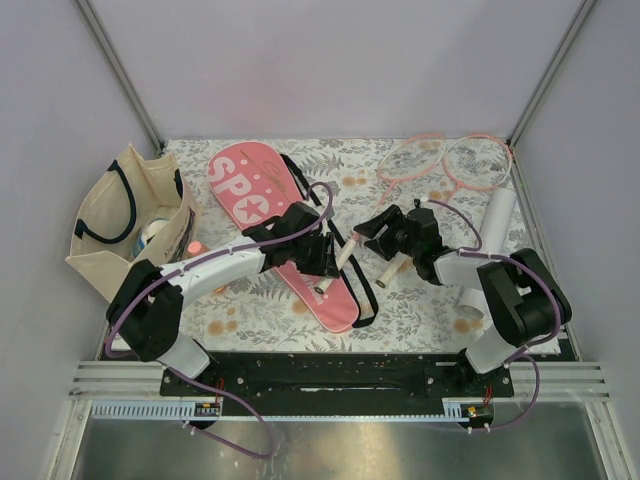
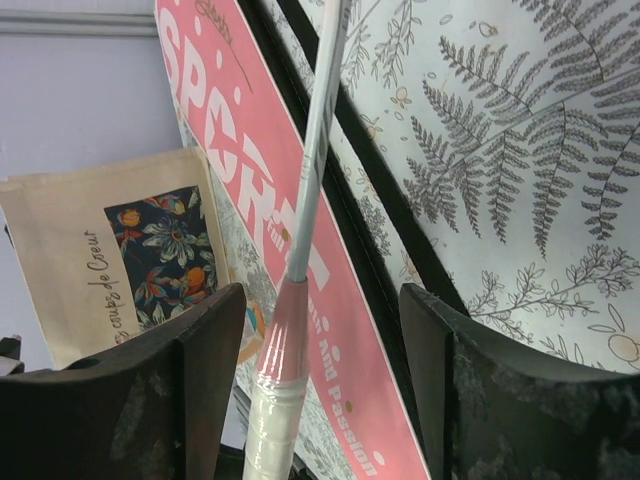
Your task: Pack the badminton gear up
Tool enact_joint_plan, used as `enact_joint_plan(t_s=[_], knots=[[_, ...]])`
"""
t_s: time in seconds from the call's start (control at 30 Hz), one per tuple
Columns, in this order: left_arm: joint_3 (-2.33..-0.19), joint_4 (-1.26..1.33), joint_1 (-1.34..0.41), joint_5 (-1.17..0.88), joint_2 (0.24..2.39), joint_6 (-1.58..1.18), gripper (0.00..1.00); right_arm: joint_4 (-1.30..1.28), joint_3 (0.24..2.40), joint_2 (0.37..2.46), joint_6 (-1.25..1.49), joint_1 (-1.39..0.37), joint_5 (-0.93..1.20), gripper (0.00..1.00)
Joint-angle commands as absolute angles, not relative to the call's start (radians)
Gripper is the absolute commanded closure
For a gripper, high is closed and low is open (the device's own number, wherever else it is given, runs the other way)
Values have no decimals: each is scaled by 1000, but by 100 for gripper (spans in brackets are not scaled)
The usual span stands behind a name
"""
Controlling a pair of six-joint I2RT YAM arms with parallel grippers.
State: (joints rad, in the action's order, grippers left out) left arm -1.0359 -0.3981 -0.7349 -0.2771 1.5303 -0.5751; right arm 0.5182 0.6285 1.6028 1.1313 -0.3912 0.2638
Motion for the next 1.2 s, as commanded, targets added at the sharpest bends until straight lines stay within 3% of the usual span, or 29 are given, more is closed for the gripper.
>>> enact_joint_plan(t_s=[0.0, 0.37, 0.5, 0.6, 0.67, 0.93, 1.17], knots=[[-1040, -336, -744, -278, 1491, -595, 100, 598, 660, 1609, 1147, -403, 219, 31], [-1043, -321, -775, -284, 1505, -617, 97, 635, 673, 1680, 1163, -413, 225, 48], [-1043, -328, -781, -273, 1491, -615, 73, 667, 658, 1666, 1146, -411, 238, 78], [-1049, -353, -785, -198, 1454, -617, 50, 628, 646, 1612, 1111, -410, 241, 93], [-1066, -391, -785, -109, 1427, -638, 46, 579, 629, 1563, 1092, -408, 235, 100], [-1144, -511, -782, 136, 1413, -621, 39, 457, 539, 1350, 1068, -400, 230, 100], [-1340, -644, -776, 411, 1606, -626, 40, 200, 477, 1037, 933, -400, 122, 100]])
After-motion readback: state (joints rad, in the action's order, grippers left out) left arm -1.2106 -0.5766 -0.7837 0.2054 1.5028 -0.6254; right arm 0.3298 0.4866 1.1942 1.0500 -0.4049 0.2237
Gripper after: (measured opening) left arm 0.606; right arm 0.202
